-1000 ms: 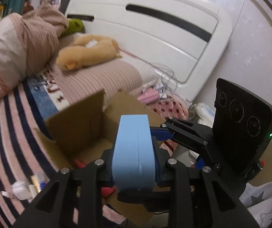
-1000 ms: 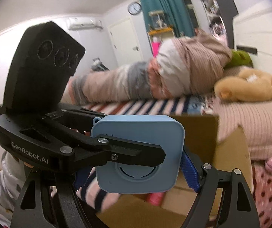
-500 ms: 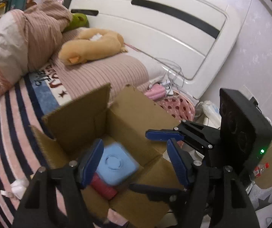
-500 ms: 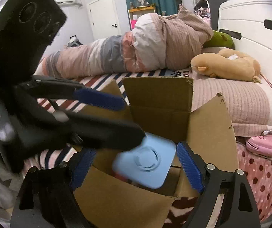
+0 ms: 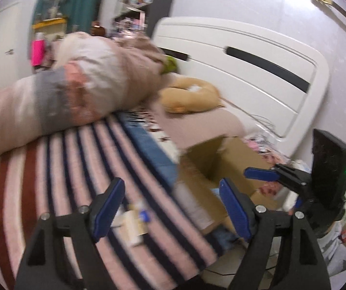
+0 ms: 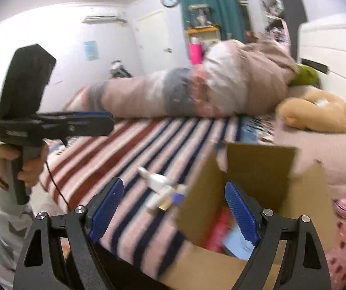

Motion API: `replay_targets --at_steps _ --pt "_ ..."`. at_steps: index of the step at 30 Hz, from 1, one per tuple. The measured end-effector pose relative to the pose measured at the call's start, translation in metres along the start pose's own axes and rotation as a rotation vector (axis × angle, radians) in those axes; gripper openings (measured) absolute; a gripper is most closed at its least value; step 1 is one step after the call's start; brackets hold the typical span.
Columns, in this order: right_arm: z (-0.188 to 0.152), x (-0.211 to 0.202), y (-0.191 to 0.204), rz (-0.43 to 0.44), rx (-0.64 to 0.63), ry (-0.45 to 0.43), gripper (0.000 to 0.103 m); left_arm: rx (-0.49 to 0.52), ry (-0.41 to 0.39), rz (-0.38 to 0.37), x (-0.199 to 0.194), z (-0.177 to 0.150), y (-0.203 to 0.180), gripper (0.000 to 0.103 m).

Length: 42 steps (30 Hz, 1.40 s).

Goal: Organize rigid objects
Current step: 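Grasp the white tape roll with the left tool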

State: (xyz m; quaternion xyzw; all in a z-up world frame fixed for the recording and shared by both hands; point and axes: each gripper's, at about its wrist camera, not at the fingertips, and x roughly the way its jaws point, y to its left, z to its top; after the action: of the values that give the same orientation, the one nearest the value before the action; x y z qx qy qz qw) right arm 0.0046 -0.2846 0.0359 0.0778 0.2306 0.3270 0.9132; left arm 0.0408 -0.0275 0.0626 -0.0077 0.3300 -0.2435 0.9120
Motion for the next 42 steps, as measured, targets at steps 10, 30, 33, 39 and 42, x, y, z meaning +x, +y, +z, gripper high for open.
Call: replay_targets --at_steps 10,30,33,39,42 --pt "-0.008 0.112 0.08 0.126 -0.056 0.168 0.084 -0.118 0.033 0.121 -0.011 -0.071 0.1 0.081" --pt "-0.065 0.253 0.044 -0.082 -0.054 0.392 0.074 -0.216 0.162 0.078 0.108 -0.13 0.181 0.081" --pt "-0.067 0.256 0.048 -0.119 -0.11 0.387 0.07 -0.213 0.185 0.045 0.136 -0.126 0.186 0.081" --pt "-0.071 0.27 0.057 -0.197 -0.265 0.389 0.069 -0.183 0.203 0.051 0.179 -0.118 0.184 0.054" --pt "-0.072 0.27 0.06 -0.244 -0.31 0.38 0.048 -0.179 0.207 0.056 0.185 -0.119 0.184 0.04"
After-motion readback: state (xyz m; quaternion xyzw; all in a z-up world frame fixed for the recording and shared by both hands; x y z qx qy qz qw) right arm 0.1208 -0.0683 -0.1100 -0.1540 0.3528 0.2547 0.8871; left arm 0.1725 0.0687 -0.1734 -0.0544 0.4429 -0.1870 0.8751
